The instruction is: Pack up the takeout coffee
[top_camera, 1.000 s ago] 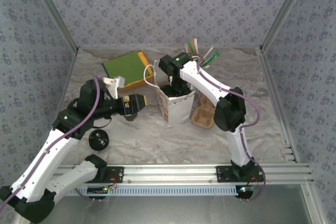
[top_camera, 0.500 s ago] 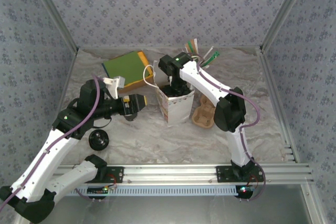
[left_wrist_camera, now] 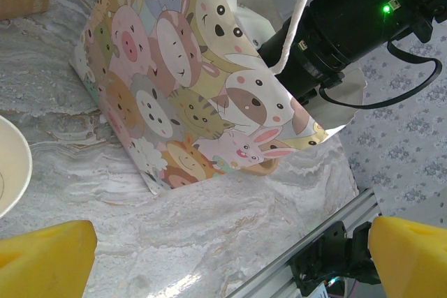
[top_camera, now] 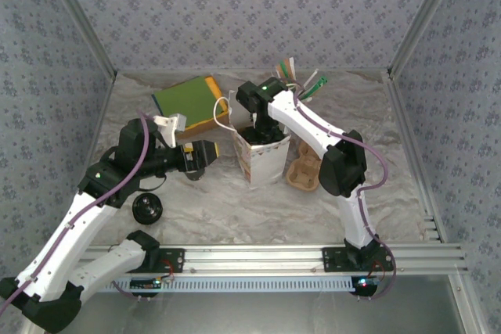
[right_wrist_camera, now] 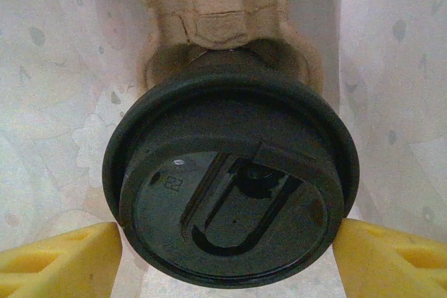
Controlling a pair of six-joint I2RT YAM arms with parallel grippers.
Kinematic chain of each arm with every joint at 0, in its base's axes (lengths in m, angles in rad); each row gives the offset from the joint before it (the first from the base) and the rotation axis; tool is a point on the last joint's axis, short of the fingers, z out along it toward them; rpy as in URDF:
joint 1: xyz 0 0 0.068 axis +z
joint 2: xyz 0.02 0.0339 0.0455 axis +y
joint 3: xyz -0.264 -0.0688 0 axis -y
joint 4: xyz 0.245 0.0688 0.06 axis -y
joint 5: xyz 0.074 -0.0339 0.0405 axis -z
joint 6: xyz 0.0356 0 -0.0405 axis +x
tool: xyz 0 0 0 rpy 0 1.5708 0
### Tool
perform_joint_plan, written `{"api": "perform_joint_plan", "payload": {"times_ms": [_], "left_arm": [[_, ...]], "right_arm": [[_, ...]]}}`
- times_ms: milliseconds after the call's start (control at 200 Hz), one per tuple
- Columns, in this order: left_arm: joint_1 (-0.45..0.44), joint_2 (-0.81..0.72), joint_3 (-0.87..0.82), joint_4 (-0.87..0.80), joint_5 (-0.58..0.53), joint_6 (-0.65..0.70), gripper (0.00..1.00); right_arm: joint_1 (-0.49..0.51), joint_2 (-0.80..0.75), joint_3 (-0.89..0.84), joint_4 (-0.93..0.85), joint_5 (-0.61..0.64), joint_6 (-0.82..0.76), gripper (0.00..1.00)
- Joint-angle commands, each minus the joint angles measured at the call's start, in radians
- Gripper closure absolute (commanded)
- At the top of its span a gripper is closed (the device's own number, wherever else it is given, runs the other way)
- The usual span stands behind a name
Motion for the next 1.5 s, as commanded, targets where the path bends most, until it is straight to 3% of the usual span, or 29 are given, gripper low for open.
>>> {"api": "perform_joint_plan", "payload": {"times_ms": [0,1494], "left_arm": [[-0.009,-0.008,0.002,0.004,-0.009,0.008,0.0],[-0.008,-0.016,-0.001,0.003,-0.014,0.001,0.0]], "right_arm": [[0.008,-0.029,0.031,-0.038,0.016,0.023,0.19],[0.015,-0.034,0.052,-0.057,0.024,0.032,0.16]]}}
